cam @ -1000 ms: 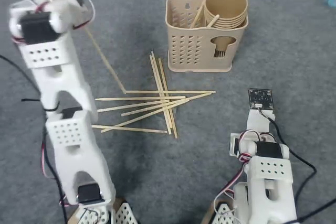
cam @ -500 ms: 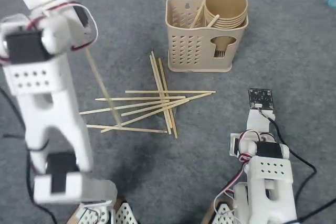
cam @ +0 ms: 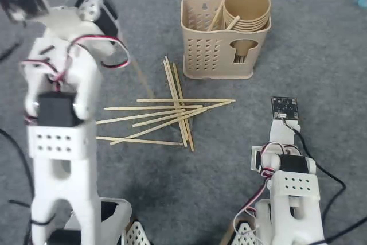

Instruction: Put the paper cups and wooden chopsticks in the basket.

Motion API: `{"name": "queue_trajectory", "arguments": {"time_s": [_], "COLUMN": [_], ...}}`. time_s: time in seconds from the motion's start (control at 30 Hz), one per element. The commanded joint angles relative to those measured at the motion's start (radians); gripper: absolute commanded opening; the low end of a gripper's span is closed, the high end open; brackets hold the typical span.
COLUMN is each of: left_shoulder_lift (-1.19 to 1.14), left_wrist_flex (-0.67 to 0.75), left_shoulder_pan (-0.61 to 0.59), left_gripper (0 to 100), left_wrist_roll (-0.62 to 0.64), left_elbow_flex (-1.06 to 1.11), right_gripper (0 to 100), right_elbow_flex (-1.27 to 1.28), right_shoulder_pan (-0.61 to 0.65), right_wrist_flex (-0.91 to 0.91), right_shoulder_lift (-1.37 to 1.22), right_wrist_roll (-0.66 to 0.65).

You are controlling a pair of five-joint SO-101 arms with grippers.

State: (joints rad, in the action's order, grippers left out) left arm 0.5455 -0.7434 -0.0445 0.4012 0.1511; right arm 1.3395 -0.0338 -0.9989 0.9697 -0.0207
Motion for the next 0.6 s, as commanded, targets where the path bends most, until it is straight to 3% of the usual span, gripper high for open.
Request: {"name": "queue_trajectory", "arguments": {"time_s": [0.0, 0.13, 0.3, 0.57], "left_shoulder_lift": [0.094, 0.072, -0.031, -0.299], "left_wrist_flex": [0.486, 0.893, 0.862, 0.862], "left_shoulder_pan": [0.091, 0.172, 0.249, 0.253], "left_gripper": [1, 1, 1, 1], "left_wrist_roll": [-0.023, -0.13, -0.18, -0.18], "left_elbow_flex": [0.202, 0.292, 0.177, -0.068], "right_gripper": [0.9, 0.9, 0.9, 0.9], "right_elbow_flex": [-0.008, -0.008, -0.008, -0.008], "right_shoulder_pan": [-0.002, -0.002, -0.002, -0.002], "right_wrist_flex": [-0.007, -0.007, -0.004, 0.004], "right_shoulder_lift": [0.021, 0.021, 0.021, 0.021], "right_wrist_roll": [-0.012, -0.014, -0.014, -0.015]}}
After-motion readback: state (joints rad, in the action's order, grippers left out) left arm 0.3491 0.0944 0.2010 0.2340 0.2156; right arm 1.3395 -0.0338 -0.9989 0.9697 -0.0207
